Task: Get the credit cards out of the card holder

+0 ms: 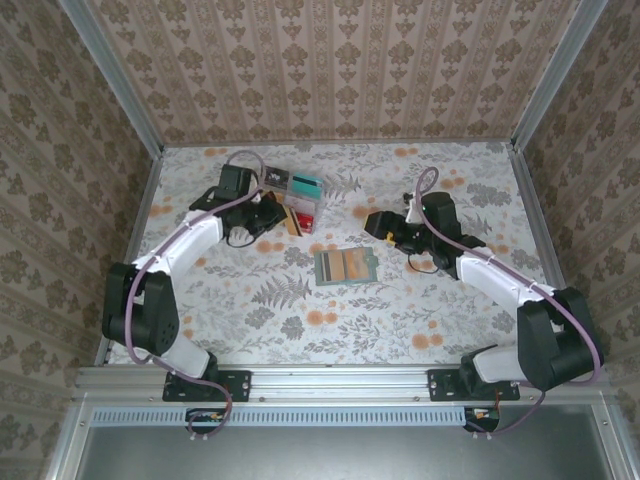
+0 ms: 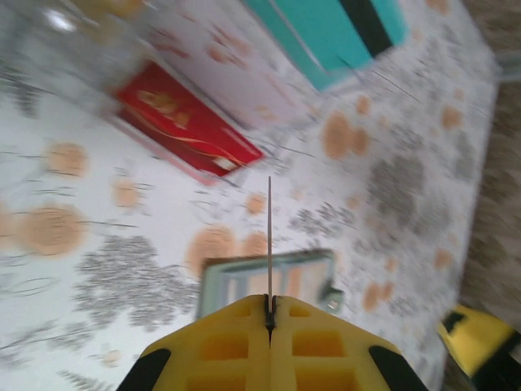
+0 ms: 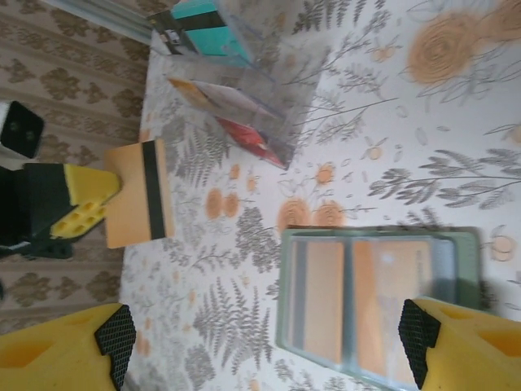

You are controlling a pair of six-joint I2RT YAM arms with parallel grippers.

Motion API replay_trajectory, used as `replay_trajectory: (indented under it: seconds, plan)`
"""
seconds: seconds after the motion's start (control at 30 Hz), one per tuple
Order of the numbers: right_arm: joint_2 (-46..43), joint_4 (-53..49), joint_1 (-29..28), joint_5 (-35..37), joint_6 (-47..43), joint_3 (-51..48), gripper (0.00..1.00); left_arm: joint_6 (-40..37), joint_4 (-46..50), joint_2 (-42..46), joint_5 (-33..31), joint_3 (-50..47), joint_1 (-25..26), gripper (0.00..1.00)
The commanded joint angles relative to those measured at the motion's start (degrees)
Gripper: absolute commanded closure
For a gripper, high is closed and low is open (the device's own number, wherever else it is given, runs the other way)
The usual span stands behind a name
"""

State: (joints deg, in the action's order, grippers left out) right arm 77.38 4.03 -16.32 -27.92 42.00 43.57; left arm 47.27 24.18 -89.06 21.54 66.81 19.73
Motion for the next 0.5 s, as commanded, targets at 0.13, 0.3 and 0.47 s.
replay_trajectory:
  seconds: [0.13,0.3,0.47]
  plan:
    - [-1.8,-3.5,0.0,3.7,-4.2,-1.2,0.09,7.8,12.3,-5.7,-21.3,10.8,-0.1,1.00]
    - [-3.3,-5.8,0.0,4.4,-5.3,-1.4,0.07,15.7,13.1,-10.7,-27.1,16.2,-0.1,1.00]
    - [-4.8,-7.6,0.0,5.3,-6.2,-1.8,0.06,21.3,15.5,-16.4,-31.1,23.2,-0.5,1.00]
